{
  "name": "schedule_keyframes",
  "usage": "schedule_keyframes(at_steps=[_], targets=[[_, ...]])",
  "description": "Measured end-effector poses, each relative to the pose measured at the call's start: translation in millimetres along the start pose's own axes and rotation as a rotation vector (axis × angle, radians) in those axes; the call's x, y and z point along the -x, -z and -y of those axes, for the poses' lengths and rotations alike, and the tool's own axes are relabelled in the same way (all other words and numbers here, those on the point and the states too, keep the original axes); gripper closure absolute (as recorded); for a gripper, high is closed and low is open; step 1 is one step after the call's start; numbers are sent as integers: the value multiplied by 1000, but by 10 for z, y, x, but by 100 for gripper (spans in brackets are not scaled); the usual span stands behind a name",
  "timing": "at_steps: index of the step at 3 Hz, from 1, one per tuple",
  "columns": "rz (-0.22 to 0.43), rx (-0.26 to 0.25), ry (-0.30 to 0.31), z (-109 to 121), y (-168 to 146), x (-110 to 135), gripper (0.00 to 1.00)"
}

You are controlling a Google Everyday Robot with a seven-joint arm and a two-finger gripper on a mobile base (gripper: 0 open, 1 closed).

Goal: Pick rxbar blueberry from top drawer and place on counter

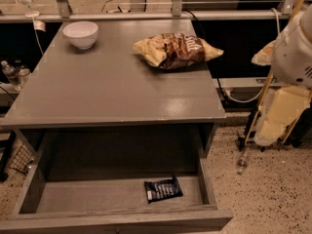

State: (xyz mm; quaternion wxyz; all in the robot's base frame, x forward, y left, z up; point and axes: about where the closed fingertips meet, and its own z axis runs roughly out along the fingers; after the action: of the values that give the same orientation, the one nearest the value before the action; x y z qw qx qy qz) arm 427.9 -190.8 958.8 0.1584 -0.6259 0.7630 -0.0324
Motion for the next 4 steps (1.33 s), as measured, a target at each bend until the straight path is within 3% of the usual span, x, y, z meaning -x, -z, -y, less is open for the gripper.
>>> schedule_keyframes(at_steps=[1,2,3,4], targets=[[43,71,73,-354,-434,280,0],[107,230,144,-903,-1112,600,0],[107,231,144,-903,-1112,600,0],[139,262,156,-918,-1349,645,0]])
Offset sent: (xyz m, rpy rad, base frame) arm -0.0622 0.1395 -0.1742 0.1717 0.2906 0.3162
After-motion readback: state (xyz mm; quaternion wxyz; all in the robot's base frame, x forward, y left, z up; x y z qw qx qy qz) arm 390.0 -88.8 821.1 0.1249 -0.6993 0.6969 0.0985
